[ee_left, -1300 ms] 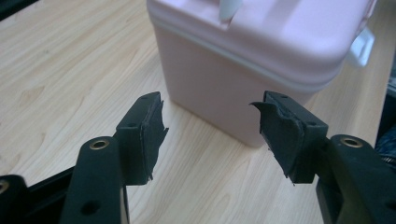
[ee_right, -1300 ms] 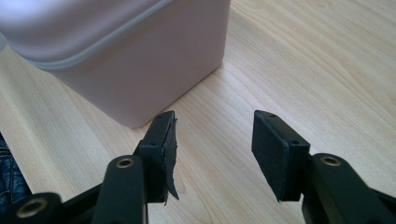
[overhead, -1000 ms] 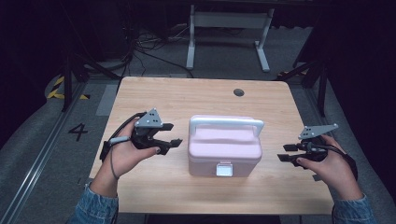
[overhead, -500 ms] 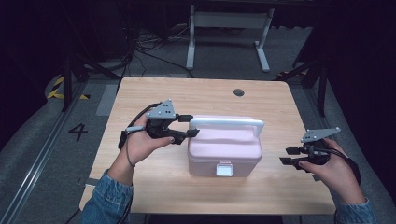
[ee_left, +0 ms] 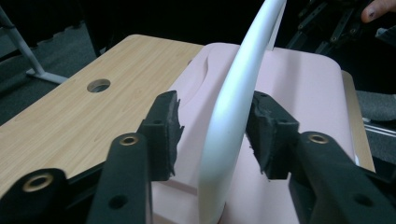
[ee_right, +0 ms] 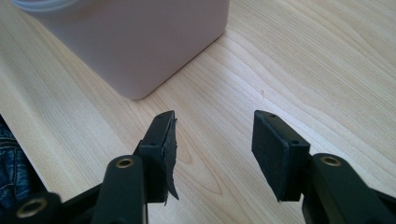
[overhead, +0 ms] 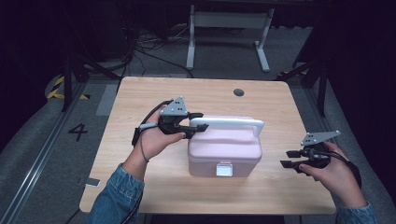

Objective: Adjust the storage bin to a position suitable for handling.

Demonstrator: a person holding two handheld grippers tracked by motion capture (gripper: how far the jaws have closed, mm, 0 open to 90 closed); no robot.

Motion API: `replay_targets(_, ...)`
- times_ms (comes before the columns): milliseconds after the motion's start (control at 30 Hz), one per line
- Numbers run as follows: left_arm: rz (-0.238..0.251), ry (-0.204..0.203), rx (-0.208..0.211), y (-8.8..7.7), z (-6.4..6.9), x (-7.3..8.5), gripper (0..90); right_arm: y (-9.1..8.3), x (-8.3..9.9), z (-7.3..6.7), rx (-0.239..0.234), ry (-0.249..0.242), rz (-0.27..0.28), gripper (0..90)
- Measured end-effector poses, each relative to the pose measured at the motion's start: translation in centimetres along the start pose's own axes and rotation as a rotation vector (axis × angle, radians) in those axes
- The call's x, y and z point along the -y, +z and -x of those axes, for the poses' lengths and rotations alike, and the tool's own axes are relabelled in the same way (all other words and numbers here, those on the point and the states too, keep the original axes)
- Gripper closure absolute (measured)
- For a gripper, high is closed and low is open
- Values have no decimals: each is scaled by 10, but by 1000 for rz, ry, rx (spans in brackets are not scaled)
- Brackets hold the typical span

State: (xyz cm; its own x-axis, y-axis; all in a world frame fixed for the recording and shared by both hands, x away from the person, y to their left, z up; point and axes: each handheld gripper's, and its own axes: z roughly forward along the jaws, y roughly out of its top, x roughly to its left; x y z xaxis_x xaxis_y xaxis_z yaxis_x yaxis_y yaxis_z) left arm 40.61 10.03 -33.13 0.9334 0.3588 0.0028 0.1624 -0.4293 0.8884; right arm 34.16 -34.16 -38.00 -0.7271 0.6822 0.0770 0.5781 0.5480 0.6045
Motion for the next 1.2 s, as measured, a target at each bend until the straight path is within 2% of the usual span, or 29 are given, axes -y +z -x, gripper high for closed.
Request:
replay_targets(133, -36, 29, -16, 0, 1, -1, 681, -1, 1, 0, 4, -3, 3, 509)
replay_targets(233, -32, 35, -27, -1, 2, -2, 767, -1, 1, -1, 3, 0, 1, 509)
replay_targets(333, -34, 44, -38, -2, 2, -4, 769, -1, 2, -1, 5, -2, 1, 508)
replay_targets(533, -23, 43, -30, -4, -1, -11, 773, -2, 1, -3, 6, -2, 4, 508)
replay_targets(667, -7, 25, -24, -9, -5, -21, 778, -3, -2, -5, 0, -9, 13, 508)
replay_targets(767, -13, 15, -23, -10, -9, -27, 776, -5, -4, -7, 4, -23, 24, 506)
replay_targets(967, -16, -18, -11, -9, -16, -31, 771, -8, -7, -9, 14, -25, 34, 506)
replay_targets(1100, -17, -70, 1, -8, -21, -35, 770, -12, -12, -12, 24, -39, 51, 506)
replay_targets(1200, -17, -89, 3, -8, -26, -37, 769, -16, -17, -16, 33, -50, 75, 501)
